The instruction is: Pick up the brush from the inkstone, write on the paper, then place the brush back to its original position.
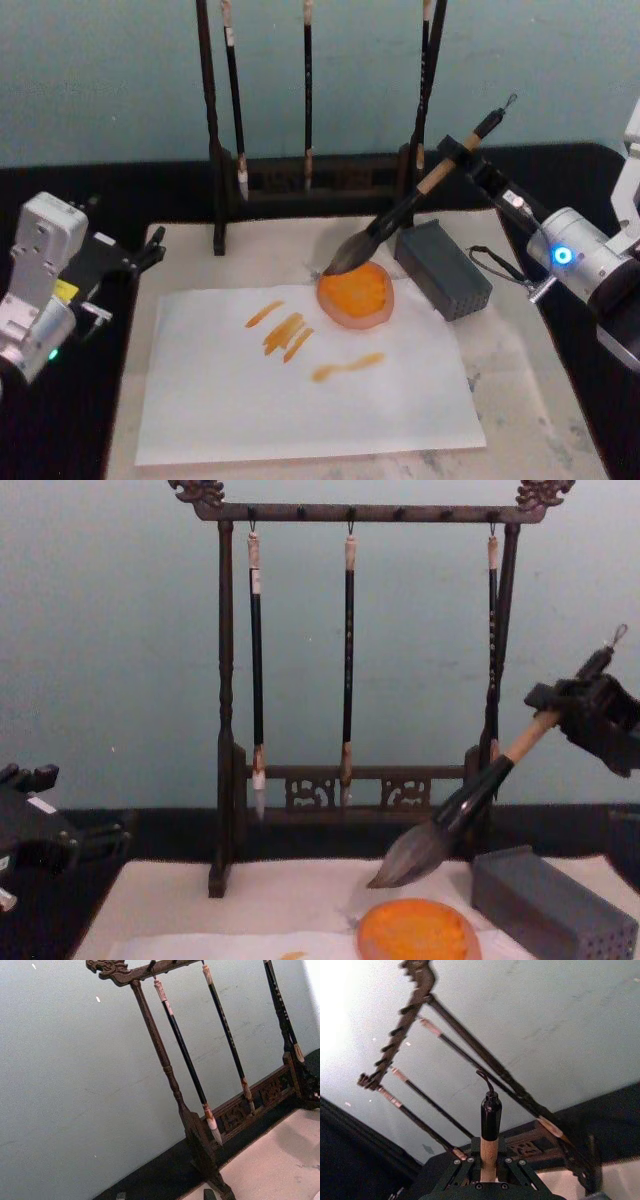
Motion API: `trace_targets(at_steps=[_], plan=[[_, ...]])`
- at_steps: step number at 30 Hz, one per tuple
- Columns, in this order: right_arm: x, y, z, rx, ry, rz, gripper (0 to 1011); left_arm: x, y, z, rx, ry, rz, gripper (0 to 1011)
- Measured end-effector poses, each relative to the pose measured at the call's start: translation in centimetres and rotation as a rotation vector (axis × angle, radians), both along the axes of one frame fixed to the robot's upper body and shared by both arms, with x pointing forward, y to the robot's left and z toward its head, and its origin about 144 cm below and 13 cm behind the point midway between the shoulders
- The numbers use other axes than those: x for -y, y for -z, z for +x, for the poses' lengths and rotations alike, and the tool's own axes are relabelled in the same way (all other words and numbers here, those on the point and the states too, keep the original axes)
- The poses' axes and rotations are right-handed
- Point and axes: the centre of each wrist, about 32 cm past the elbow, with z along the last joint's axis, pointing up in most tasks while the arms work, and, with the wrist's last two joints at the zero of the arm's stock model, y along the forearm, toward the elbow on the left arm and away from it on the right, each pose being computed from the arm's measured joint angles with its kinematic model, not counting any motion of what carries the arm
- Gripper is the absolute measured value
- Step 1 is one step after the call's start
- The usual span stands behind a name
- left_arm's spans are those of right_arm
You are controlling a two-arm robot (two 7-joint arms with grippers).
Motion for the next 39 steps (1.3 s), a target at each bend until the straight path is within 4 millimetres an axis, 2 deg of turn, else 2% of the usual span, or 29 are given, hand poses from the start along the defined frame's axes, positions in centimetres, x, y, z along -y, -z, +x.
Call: trace_targets(at_steps=[15,39], plan=[[1.4,1.7,0.8,-0.117,0.058,0.051,178,0.0,0.0,0.0,0.000,0.000,0.000,1001],[1.1,3.1,1.8,-0.177,0.078,0.080,178,0.0,0.0,0.0,0.000,0.000,0.000,1001]])
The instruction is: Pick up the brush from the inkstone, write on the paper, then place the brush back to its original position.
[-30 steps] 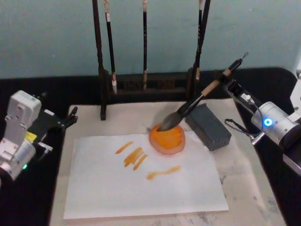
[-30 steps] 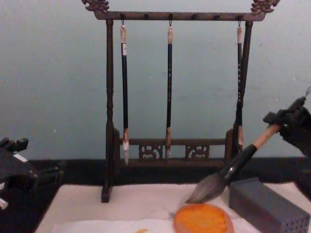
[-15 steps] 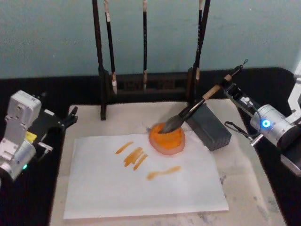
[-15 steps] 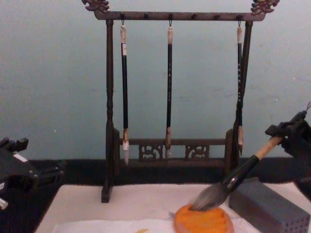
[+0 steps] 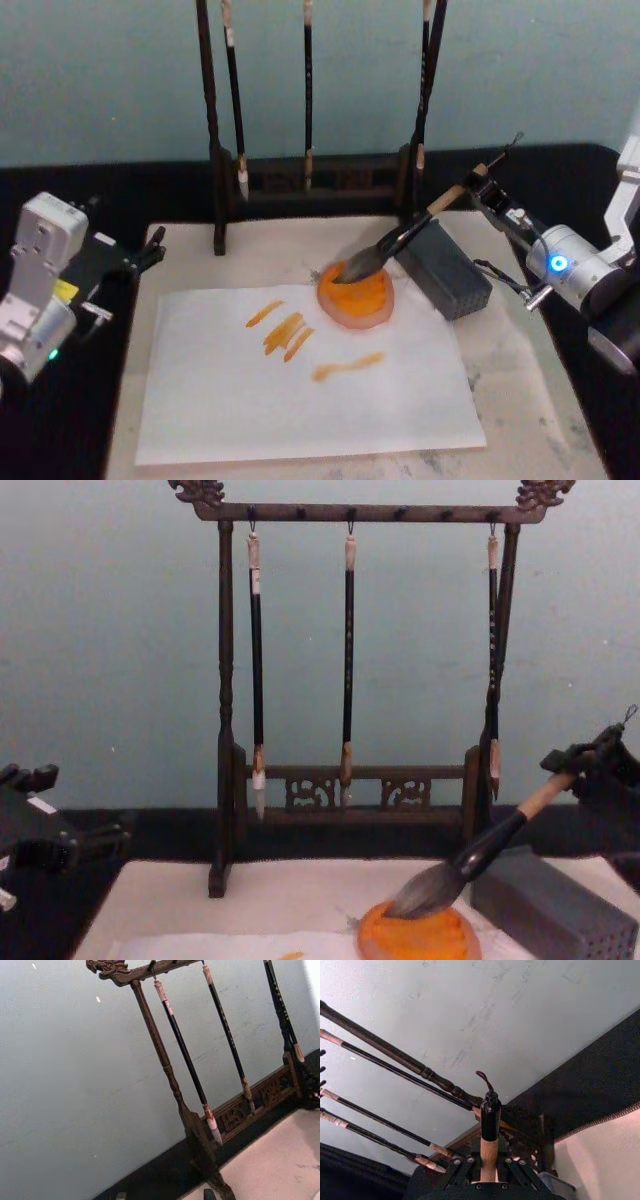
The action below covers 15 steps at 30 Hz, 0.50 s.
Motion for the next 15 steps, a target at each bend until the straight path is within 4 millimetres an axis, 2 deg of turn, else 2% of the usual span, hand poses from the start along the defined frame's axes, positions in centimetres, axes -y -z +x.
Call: trace_targets(at_steps=[15], plan=[[-0.40,0.67,0.70,-0.024,-0.004,-0.004,177,0.00,0.00,0.00,0.000,0.000,0.000,1001]])
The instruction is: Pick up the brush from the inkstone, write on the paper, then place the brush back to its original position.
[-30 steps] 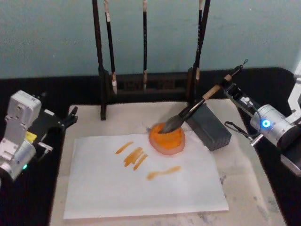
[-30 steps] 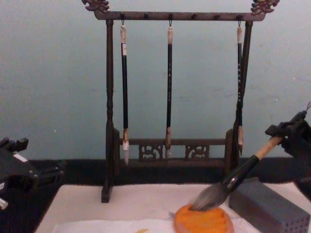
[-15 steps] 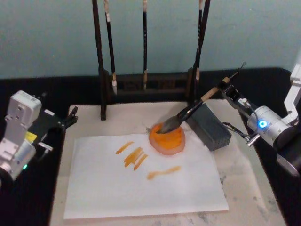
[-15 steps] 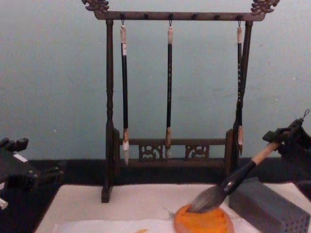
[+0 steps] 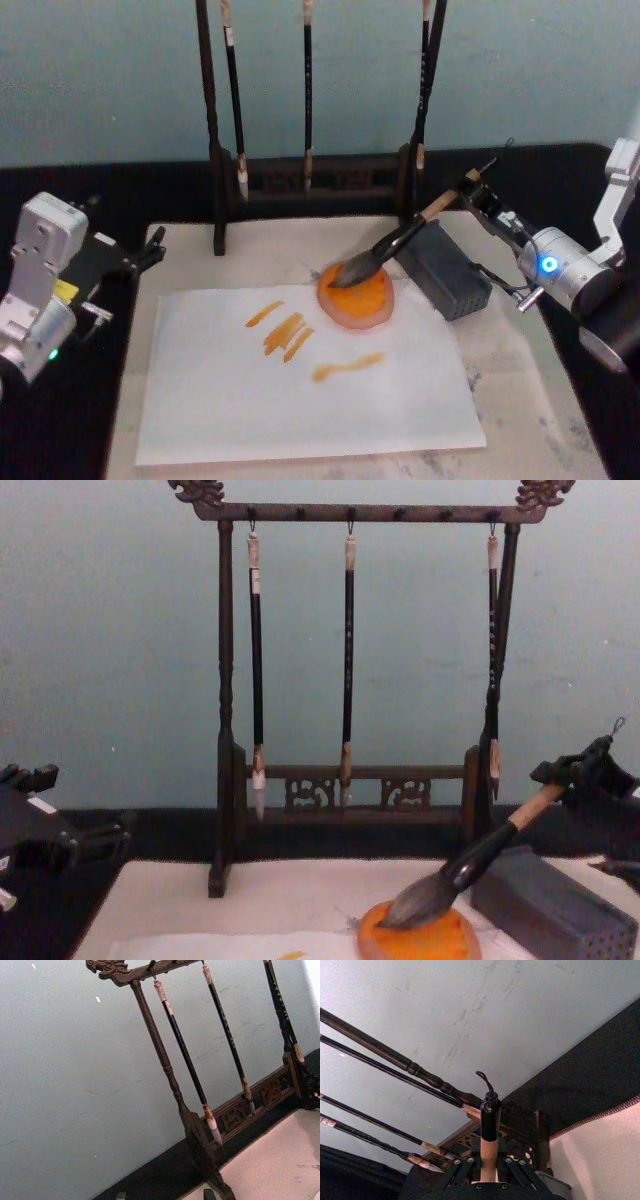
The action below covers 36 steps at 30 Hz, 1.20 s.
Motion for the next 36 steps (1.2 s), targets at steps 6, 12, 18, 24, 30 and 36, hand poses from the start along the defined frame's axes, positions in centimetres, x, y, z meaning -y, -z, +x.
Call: trace_targets(at_steps=[6,12,18,24,30,36], plan=[[-0.03,0.12,-0.04,-0.006,-0.001,0.002,177,0.00,0.00,0.00,0.000,0.000,0.000,1001],[-0.06,0.24,-0.02,-0.008,0.002,-0.005,177,0.00,0.00,0.00,0.000,0.000,0.000,1001],[-0.09,0.33,-0.06,-0.011,0.007,-0.015,177,0.00,0.00,0.00,0.000,0.000,0.000,1001],[-0.10,0.33,-0.09,-0.010,0.007,-0.025,177,0.00,0.00,0.00,0.000,0.000,0.000,1001],[-0.11,0.30,-0.08,-0.009,0.008,-0.023,177,0.00,0.00,0.00,0.000,0.000,0.000,1001],[-0.10,0.28,-0.08,-0.008,0.007,-0.021,249,0.00,0.00,0.00,0.000,0.000,0.000,1001]])
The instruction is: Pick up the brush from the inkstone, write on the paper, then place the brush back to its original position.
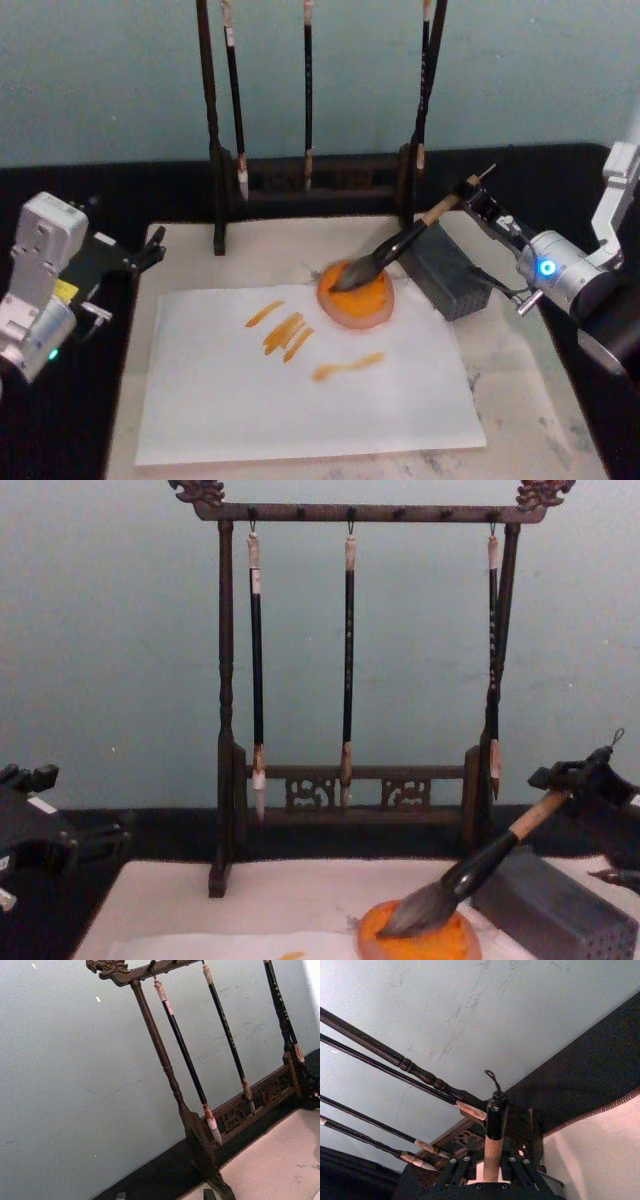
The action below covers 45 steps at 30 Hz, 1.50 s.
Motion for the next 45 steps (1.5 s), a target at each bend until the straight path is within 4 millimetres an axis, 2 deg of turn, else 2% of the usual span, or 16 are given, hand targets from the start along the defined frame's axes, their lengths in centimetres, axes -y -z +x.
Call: trace_targets(at_steps=[4,5,8,12,15,17,18,19,25,36,40,45], plan=[[0.0,0.0,0.0,0.000,0.000,0.001,363,0.0,0.0,0.0,0.000,0.000,0.000,1001],[0.0,0.0,0.0,0.000,0.000,0.001,421,0.0,0.0,0.0,0.000,0.000,0.000,1001],[0.0,0.0,0.0,-0.001,0.000,0.001,475,0.0,0.0,0.0,0.000,0.000,0.000,1001],[0.0,0.0,0.0,-0.001,-0.001,0.002,645,0.0,0.0,0.0,0.000,0.000,0.000,1001],[0.0,0.0,0.0,-0.001,-0.001,0.002,705,0.0,0.0,0.0,0.000,0.000,0.000,1001],[0.0,0.0,0.0,-0.001,-0.001,0.002,801,0.0,0.0,0.0,0.000,0.000,0.000,1001],[0.0,0.0,0.0,-0.001,-0.001,0.002,801,0.0,0.0,0.0,0.000,0.000,0.000,1001],[0.0,0.0,0.0,-0.001,-0.001,0.002,856,0.0,0.0,0.0,0.000,0.000,0.000,1001],[0.0,0.0,0.0,-0.001,-0.001,0.002,1000,0.0,0.0,0.0,0.000,0.000,0.000,1001],[0.5,0.2,-0.8,-0.014,0.004,0.006,1000,0.0,0.0,0.0,0.000,0.000,0.000,1001],[1.1,0.1,-1.8,-0.019,0.014,0.011,1000,0.0,0.0,0.0,0.000,0.000,0.000,1001],[2.0,0.0,-3.9,-0.021,0.022,0.010,1000,0.0,0.0,0.0,0.000,0.000,0.000,1001]])
